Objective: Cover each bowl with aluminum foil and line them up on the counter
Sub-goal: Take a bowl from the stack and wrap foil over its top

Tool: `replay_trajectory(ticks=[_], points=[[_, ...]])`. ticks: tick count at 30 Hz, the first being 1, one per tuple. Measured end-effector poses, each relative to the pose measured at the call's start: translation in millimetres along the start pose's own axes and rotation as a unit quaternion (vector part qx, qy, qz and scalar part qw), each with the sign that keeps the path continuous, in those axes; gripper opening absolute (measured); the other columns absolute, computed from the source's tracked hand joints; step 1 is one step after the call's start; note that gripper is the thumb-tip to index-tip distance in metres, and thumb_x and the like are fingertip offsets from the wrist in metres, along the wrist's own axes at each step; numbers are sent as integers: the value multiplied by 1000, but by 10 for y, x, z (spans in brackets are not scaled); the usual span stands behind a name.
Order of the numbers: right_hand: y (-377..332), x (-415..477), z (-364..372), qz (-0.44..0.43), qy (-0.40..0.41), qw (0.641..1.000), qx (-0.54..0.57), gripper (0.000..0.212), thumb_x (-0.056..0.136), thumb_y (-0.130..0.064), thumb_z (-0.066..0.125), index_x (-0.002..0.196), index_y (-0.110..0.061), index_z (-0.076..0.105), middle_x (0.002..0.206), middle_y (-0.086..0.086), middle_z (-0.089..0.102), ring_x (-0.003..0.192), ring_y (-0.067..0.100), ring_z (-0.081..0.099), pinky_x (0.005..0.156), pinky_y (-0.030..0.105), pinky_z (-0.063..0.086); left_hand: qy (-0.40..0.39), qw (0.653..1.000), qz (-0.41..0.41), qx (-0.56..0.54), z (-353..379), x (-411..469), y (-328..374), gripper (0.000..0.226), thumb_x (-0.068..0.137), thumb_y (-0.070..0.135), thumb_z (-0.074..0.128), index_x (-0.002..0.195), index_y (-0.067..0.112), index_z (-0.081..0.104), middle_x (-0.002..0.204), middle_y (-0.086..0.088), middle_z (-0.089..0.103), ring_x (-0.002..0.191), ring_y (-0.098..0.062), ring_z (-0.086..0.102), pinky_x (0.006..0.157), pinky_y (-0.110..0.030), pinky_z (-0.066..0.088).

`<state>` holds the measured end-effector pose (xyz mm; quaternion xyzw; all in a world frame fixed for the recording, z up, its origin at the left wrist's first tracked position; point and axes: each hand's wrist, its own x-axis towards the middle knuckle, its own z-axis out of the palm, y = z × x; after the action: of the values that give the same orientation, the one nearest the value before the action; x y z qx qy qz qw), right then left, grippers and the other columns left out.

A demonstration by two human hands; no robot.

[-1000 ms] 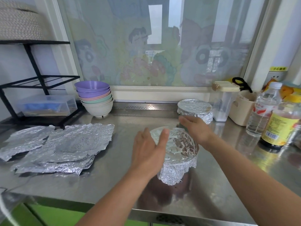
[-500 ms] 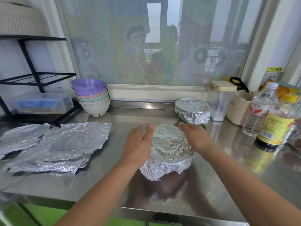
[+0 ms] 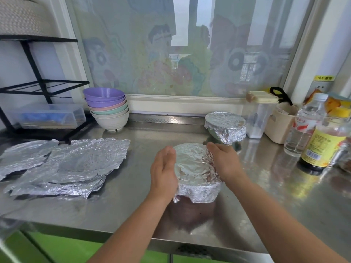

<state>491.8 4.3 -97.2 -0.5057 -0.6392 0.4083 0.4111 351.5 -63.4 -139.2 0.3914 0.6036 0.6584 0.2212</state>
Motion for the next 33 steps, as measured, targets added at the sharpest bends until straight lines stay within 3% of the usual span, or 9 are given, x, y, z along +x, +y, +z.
replay_trajectory(ticks=[3,7,10,15,18,23,26,30,33], points=[[5,-100,21,-12,23,999,-38,41,100,-28,48,110,10,60,108,26,65,104,39,58,90,43,47,-2,999,-27,-42,-8,101,-21,41,92,47,48,111,15,65,110,4,67,112,-22,60,105,-44,43],[-66,37,-121,4,17,999,-29,43,100,-40,45,112,-5,65,106,10,66,99,25,56,87,35,41,101,995,-21,7,-95,-15,160,45,103,44,32,130,16,53,116,16,52,115,-5,46,95,-14,27],[-53,244,-179,16,-53,997,46,53,92,-55,53,132,-22,58,130,-4,61,121,18,53,109,40,35,95,994,-47,-26,-9,-317,261,67,96,62,29,148,20,34,142,17,39,137,-4,31,112,-23,21],[56,310,-68,36,-132,989,55,27,93,-50,56,96,-27,69,101,-16,65,98,10,58,91,34,41,50,995,-66,60,252,-364,369,101,76,75,16,154,12,12,162,-2,12,148,-15,10,120,-34,8],[45,141,-62,19,-64,997,23,47,100,-47,45,126,-13,62,117,-1,60,107,17,52,92,31,34,58,991,-27,120,268,-278,290,97,79,71,14,151,6,21,159,-9,23,146,-20,19,119,-33,14],[63,-127,-120,-45,-13,993,-106,55,104,-45,32,119,-2,62,114,11,65,117,30,56,86,31,38,13,990,42,132,128,-79,141,72,93,63,20,123,12,60,126,-5,60,122,-22,51,106,-35,36],[-8,-70,-266,-46,-29,986,-155,56,101,-53,33,123,-10,62,122,10,62,123,31,52,93,33,36,-25,989,52,139,-52,39,179,85,87,76,16,130,13,56,134,-3,57,128,-18,48,111,-39,33],[-79,195,-270,-73,-110,981,-143,58,98,-55,42,149,-26,38,151,-5,40,137,20,40,114,32,26,-17,932,64,356,75,-114,358,80,91,68,13,151,17,26,160,-4,19,147,-21,14,120,-43,10],[-63,277,-133,-78,-196,959,-190,55,99,-52,42,149,-29,37,156,-5,34,143,15,31,113,25,18,-46,881,67,467,257,-258,338,93,84,72,-1,149,13,28,159,-11,19,147,-27,11,118,-46,11]])
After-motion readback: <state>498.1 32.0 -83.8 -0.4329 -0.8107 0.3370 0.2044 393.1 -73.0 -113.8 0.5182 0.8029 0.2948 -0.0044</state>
